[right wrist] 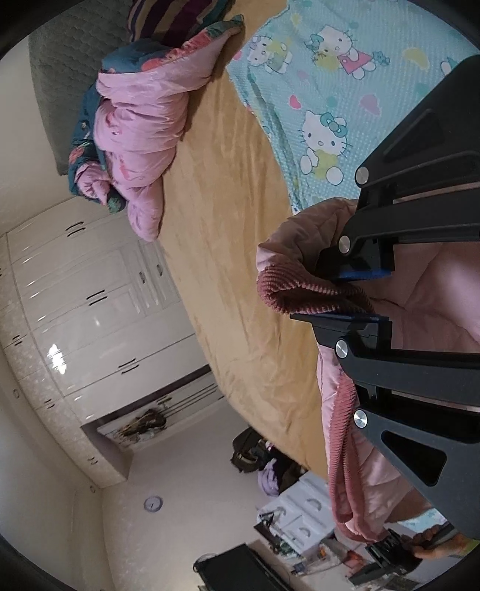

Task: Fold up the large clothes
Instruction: 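Lift the hem with both tools and fold it toward the collar, then open both tools to release the folded hem onto the coat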

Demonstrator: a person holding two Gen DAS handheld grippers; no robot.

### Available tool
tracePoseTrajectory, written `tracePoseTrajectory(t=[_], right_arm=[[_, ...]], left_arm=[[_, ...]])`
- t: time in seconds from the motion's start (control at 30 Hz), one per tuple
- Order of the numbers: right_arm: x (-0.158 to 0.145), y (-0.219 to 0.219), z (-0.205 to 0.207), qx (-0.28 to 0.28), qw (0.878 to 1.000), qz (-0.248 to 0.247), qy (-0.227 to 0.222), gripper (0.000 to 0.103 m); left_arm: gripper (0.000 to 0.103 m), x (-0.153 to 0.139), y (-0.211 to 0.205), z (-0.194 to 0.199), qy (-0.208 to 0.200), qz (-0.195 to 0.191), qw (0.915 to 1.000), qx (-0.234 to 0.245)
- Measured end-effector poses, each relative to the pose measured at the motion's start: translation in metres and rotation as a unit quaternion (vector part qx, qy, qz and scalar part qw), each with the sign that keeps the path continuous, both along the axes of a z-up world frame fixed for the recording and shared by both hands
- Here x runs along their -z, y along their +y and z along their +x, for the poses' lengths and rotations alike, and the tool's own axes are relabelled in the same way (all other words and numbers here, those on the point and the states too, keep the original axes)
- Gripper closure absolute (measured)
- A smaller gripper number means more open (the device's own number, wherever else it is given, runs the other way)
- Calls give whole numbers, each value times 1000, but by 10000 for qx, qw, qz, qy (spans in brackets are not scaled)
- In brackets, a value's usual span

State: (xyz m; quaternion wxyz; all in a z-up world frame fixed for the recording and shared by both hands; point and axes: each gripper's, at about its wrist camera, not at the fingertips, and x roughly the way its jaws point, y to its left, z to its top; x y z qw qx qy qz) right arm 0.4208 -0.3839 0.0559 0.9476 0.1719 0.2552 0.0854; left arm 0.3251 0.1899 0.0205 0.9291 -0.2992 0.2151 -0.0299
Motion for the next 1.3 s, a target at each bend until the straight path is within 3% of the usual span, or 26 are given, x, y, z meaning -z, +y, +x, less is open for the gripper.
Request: tracePoseTrajectory(t=[0.33,0.67,0.7,0.73,0.77,0.8,0.93,1.07,1.13,1.2,1.3], right_arm=[[46,15,47,215,9969,-333,685,90],[51,2,34,196,9948,394,916,74],[49,1,29,139,9947,493,895,61],[49,0,25,90,9941,606,891,31],[48,2,21,111,9939,633,898,15],[46,5,14,151,9942,600,876,10],[40,39,-15,-211,9961,380,761,10],[46,116,-54,-1020,9924,-316,610,11],[57,152,-60,-1345,9857,-653,776,16],[74,185,-56,-1529,9758,-1113,1100,32],[93,208,-40,-1362,9697,-1539,1318,33]], left_arm=[[87,36,-4,28,379,60,9992,51],[87,44,-4,35,470,28,9988,161],[87,44,-3,35,470,5,9988,170],[87,44,-3,35,467,-5,9987,183],[86,44,-4,35,474,-3,9987,188],[86,44,-3,35,477,0,9987,191],[84,44,-1,34,476,-75,9986,231],[84,41,-3,32,473,-31,9986,246],[83,39,-4,32,489,-16,9985,250],[82,37,-5,31,488,24,9985,258],[77,29,-7,29,451,112,9986,253]])
